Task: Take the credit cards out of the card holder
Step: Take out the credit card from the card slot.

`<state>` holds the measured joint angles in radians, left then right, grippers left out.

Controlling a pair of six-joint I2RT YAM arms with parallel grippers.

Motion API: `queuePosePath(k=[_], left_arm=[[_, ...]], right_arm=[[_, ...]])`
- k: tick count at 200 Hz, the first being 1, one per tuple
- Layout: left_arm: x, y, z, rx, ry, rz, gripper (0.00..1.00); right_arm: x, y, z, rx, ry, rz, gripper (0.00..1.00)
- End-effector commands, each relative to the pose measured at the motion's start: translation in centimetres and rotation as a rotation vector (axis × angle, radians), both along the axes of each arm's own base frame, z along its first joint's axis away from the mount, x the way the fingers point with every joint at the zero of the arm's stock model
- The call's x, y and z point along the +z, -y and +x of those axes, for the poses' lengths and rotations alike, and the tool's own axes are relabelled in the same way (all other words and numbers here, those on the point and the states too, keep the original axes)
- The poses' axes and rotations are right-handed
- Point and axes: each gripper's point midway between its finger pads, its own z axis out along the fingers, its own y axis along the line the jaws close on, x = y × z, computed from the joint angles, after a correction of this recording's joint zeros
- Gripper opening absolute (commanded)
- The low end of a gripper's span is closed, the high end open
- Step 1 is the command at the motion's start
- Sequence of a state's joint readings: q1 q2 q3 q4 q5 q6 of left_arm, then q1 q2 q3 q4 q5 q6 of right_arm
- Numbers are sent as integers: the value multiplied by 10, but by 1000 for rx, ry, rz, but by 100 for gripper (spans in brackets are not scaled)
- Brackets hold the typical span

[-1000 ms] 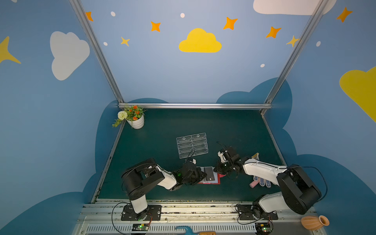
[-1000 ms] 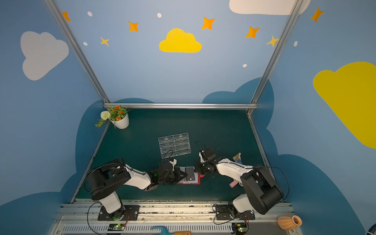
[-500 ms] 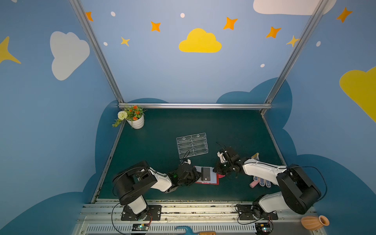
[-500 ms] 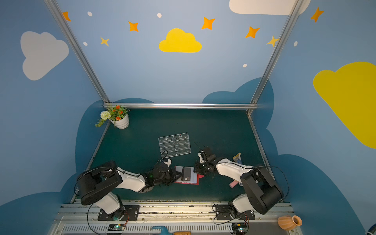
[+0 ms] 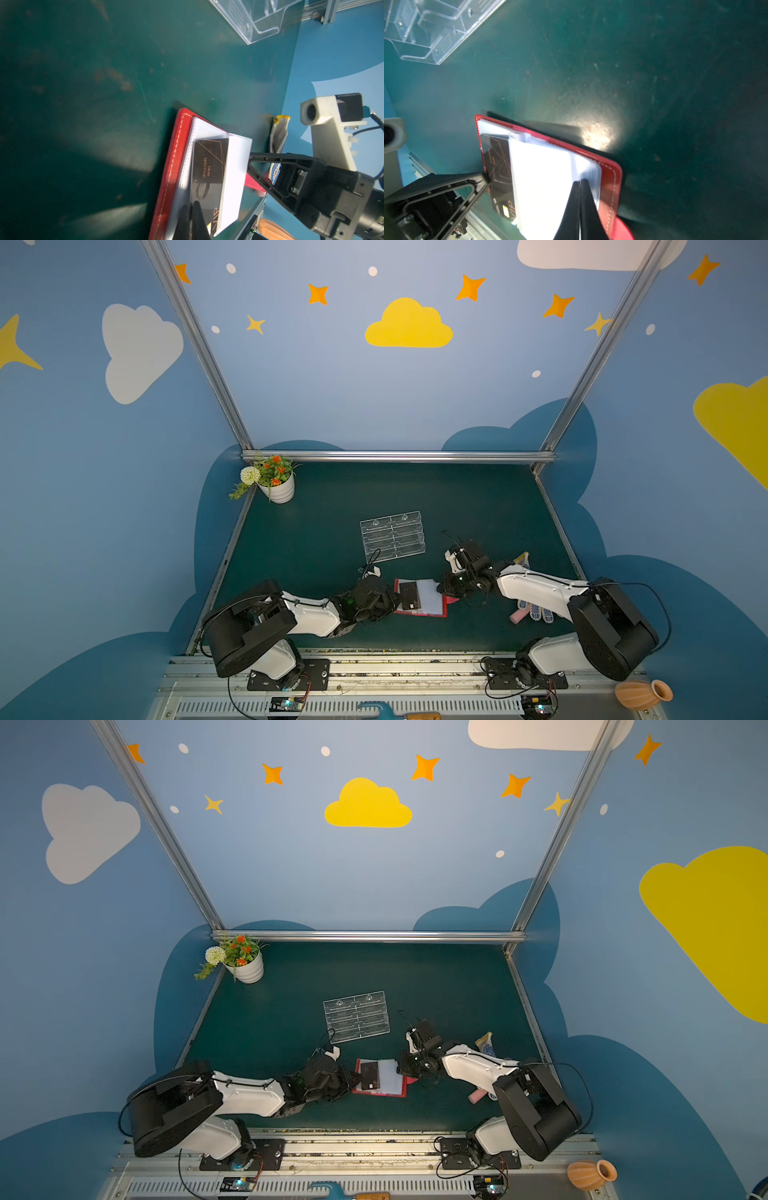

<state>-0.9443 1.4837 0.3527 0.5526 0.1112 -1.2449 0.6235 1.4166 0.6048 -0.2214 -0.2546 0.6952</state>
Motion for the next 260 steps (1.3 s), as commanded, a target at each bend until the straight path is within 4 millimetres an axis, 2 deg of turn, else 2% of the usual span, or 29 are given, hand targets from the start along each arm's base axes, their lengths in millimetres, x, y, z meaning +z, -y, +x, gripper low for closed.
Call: queuePosePath(k=[1, 20, 39, 55, 73, 92, 96, 102, 126, 163, 209, 249, 260], left_arm=[[-2, 3, 0, -32, 10, 29, 4], [1, 8, 1, -41, 18, 12, 4], [4, 6, 2, -37, 27, 13, 4], [8, 6, 1, -41, 38, 11, 4], [9, 7, 1, -46, 42, 11, 4], [9, 10, 1, -53, 42, 0, 4], [9, 11, 1, -54, 41, -5, 4], [9, 12, 1, -56, 39, -8, 4], [9, 14, 1, -58, 40, -15, 4], [14, 14, 1, -61, 51, -25, 4], [17, 19, 1, -73, 58, -43, 4], [21, 22, 2, -76, 67, -60, 4], [22, 23, 3, -75, 69, -60, 9]], right_arm=[[6, 9, -4, 3, 4, -41, 3], [22, 12, -1, -11, 44, -41, 10], [43, 19, 0, -19, 96, -44, 23], [56, 18, -3, -3, 113, -25, 27], [61, 1, -6, 39, 98, 56, 25], [48, -12, -8, 62, 56, 65, 13], [54, -19, -2, 70, 73, 76, 12], [51, -25, -3, 81, 67, 74, 10], [36, -45, -3, 122, 39, 63, 5], [14, -61, -4, 142, -3, 57, 2], [-12, -62, -8, 132, -58, 13, 0], [-18, -58, -12, 123, -67, 9, 0], [-19, -58, -13, 120, -70, 10, 0]])
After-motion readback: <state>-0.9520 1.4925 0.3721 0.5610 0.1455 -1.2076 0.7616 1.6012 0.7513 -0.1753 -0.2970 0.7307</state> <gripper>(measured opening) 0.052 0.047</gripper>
